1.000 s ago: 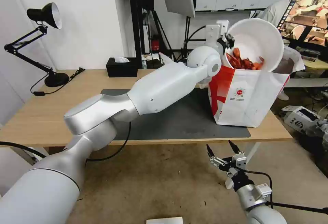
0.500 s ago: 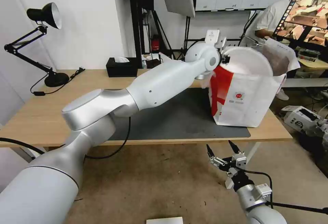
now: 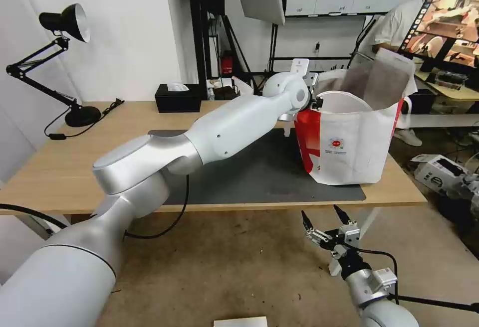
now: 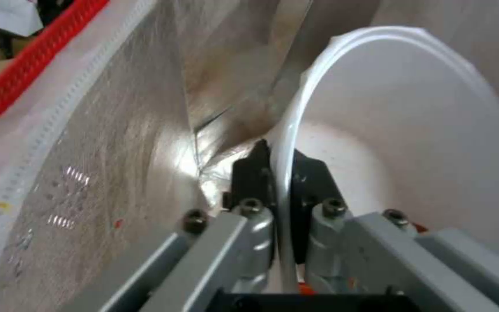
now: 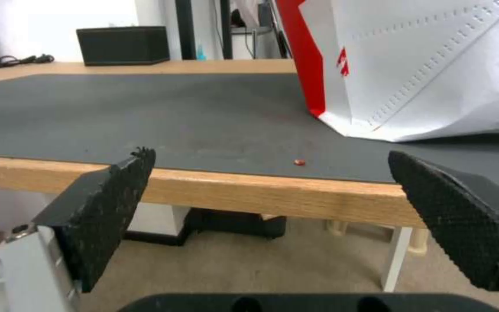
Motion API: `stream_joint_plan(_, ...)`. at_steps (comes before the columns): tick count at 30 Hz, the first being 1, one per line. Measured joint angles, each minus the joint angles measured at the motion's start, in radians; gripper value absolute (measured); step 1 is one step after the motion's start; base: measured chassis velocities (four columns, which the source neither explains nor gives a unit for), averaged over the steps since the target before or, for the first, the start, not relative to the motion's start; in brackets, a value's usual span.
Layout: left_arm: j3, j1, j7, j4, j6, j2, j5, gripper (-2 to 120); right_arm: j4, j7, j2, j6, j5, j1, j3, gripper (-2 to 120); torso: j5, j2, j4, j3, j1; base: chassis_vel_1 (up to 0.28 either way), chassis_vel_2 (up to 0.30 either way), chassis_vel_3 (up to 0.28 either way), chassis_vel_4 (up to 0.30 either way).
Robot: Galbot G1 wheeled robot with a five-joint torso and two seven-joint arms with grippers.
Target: Pick up the trash from the table and place it into the takeout bag.
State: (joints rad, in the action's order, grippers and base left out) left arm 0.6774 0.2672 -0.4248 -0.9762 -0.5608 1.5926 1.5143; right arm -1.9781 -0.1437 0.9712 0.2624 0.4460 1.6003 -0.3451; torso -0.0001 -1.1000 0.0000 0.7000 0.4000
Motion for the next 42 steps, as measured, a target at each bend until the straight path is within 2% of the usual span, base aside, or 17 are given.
stream_joint_plan(3,-0.004,0.002,0.001,-0.005,0.000,0.000,0.000,13,0.000,0.000,0.000,0.000,0.000,0.000,0.000,100,0.0000,0.000,-0.0001,0.000,0.000,0.000,0.000,0.000,0.000)
stream_joint_plan(4,-0.006,0.005,0.001,-0.011,-0.001,0.000,0.002,21,0.000,0.000,0.000,0.000,0.000,0.000,0.000,100,0.0000,0.000,0.0000,0.000,0.000,0.000,0.000,0.000,0.000)
stream_joint_plan(9,-0.013,0.009,0.001,-0.030,-0.002,0.000,0.013,34,0.000,0.000,0.000,0.000,0.000,0.000,0.000,100,0.0000,0.000,0.0000,0.000,0.000,0.000,0.000,0.000,0.000)
stream_joint_plan(13,-0.033,0.017,0.000,-0.036,-0.003,0.000,0.034,54,0.000,0.000,0.000,0.000,0.000,0.000,0.000,100,0.0000,0.000,0.0000,0.000,0.000,0.000,0.000,0.000,0.000)
stream_joint_plan(15,-0.035,0.017,0.000,-0.037,-0.003,0.000,0.034,56,0.000,0.000,0.000,0.000,0.000,0.000,0.000,100,0.0000,0.000,0.0000,0.000,0.000,0.000,0.000,0.000,0.000)
stream_joint_plan(16,-0.044,0.019,-0.003,-0.050,-0.003,-0.001,0.039,66,0.000,0.000,0.000,0.000,0.000,0.000,0.000,100,0.0000,0.000,0.0001,0.000,0.000,0.000,0.000,0.000,0.000)
stream_joint_plan(22,-0.059,0.024,-0.017,-0.094,0.000,-0.013,0.044,82,0.000,0.000,0.000,0.000,0.000,0.000,0.000,100,0.0001,0.000,-0.0001,0.000,0.000,0.000,0.000,0.000,0.000)
stream_joint_plan(25,-0.068,0.032,-0.035,-0.144,0.040,-0.041,0.044,97,0.000,0.000,0.000,0.000,0.000,0.000,0.000,100,0.0000,0.000,0.0000,0.000,0.000,0.000,0.000,0.000,0.000)
stream_joint_plan(26,-0.068,0.032,-0.035,-0.144,0.040,-0.041,0.044,97,0.000,0.000,0.000,0.000,0.000,0.000,0.000,100,0.0000,0.000,0.0000,0.000,0.000,0.000,0.000,0.000,0.000)
stream_joint_plan(29,-0.085,0.034,-0.088,-0.223,0.081,-0.094,0.041,100,0.000,0.000,0.000,0.000,0.000,0.000,0.000,100,0.0000,0.000,-0.0003,0.000,0.000,0.000,0.000,0.000,0.000)
stream_joint_plan(30,-0.085,0.034,-0.088,-0.223,0.081,-0.094,0.041,100,0.000,0.000,0.000,0.000,0.000,0.000,0.000,100,0.0000,0.000,-0.0003,0.000,0.000,0.000,0.000,0.000,0.000)
stream_joint_plan(32,-0.081,0.033,-0.121,-0.285,0.125,-0.153,-0.003,100,0.000,0.000,0.000,0.000,0.000,0.000,0.000,100,0.0000,0.000,-0.0003,0.000,0.000,0.000,0.000,0.000,0.000)
stream_joint_plan(33,-0.081,0.033,-0.121,-0.285,0.125,-0.153,-0.003,100,0.000,0.000,0.000,0.000,0.000,0.000,0.000,100,0.0000,0.000,-0.0003,0.000,0.000,0.000,0.000,0.000,0.000)
stream_joint_plan(36,-0.061,0.016,-0.139,-0.381,0.206,-0.258,-0.123,100,0.000,0.000,0.000,0.000,0.000,0.000,0.000,100,-0.0005,0.000,0.0008,0.000,0.000,0.000,0.000,0.000,0.000)
stream_joint_plan(37,-0.061,0.016,-0.139,-0.381,0.206,-0.258,-0.123,100,0.000,0.000,0.000,0.000,0.000,0.000,0.000,100,-0.0005,0.000,0.0008,0.000,0.000,0.000,0.000,0.000,0.000)
stream_joint_plan(40,-0.041,-0.029,-0.130,-0.497,0.318,-0.372,-0.263,100,0.000,0.000,0.000,0.000,0.000,0.000,0.000,100,-0.0002,0.000,-0.0002,0.000,0.000,0.000,0.000,0.000,0.000)
stream_joint_plan(42,-0.039,-0.042,-0.121,-0.524,0.341,-0.398,-0.294,100,0.000,0.000,0.000,0.000,0.000,0.000,0.000,100,-0.0002,0.000,-0.0004,0.000,0.000,0.000,0.000,0.000,0.000)
